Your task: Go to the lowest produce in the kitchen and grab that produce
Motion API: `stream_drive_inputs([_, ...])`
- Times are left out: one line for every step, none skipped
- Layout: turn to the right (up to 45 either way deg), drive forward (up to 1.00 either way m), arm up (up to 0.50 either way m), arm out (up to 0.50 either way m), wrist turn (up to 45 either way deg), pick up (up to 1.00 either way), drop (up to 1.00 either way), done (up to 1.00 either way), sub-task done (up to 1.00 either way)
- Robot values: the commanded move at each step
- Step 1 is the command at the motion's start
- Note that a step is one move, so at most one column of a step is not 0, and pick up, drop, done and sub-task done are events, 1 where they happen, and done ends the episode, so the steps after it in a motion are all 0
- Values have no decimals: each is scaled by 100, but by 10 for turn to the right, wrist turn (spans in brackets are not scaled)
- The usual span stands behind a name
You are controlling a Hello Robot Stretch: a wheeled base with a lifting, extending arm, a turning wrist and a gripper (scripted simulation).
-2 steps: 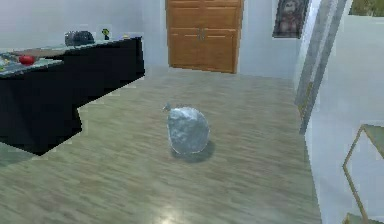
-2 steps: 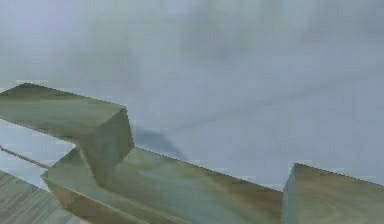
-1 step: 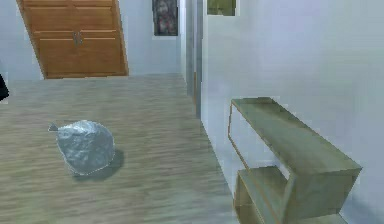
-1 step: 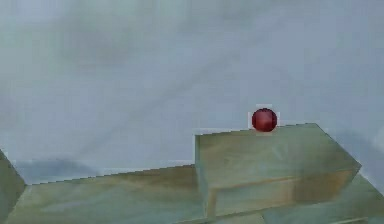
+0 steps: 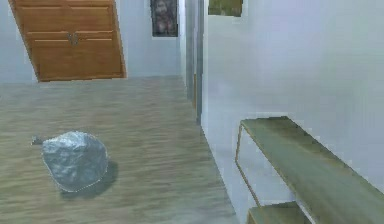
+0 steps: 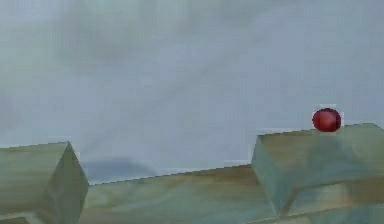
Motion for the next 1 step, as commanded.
stream_drive_inputs([-450, 0, 0, 0, 0, 0, 0, 0, 0])
